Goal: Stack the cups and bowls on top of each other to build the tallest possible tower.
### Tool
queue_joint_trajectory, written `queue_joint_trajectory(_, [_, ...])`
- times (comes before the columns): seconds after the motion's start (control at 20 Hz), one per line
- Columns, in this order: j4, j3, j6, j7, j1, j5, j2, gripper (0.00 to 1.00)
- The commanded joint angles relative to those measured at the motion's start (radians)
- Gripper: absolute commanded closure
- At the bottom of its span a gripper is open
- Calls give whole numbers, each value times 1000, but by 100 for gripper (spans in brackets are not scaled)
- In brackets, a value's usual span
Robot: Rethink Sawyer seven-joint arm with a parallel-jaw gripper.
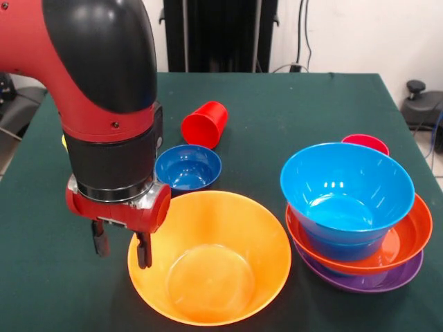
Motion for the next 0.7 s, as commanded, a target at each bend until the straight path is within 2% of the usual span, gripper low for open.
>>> queue_joint_trajectory(0.05, [61, 53, -131, 138, 5, -6, 93, 0])
queue_joint_trajectory(0.25, [55, 55, -156, 130, 3, -1, 118, 0])
queue_joint_trajectory(0.7, [77, 32, -166, 140, 15, 14, 104, 0])
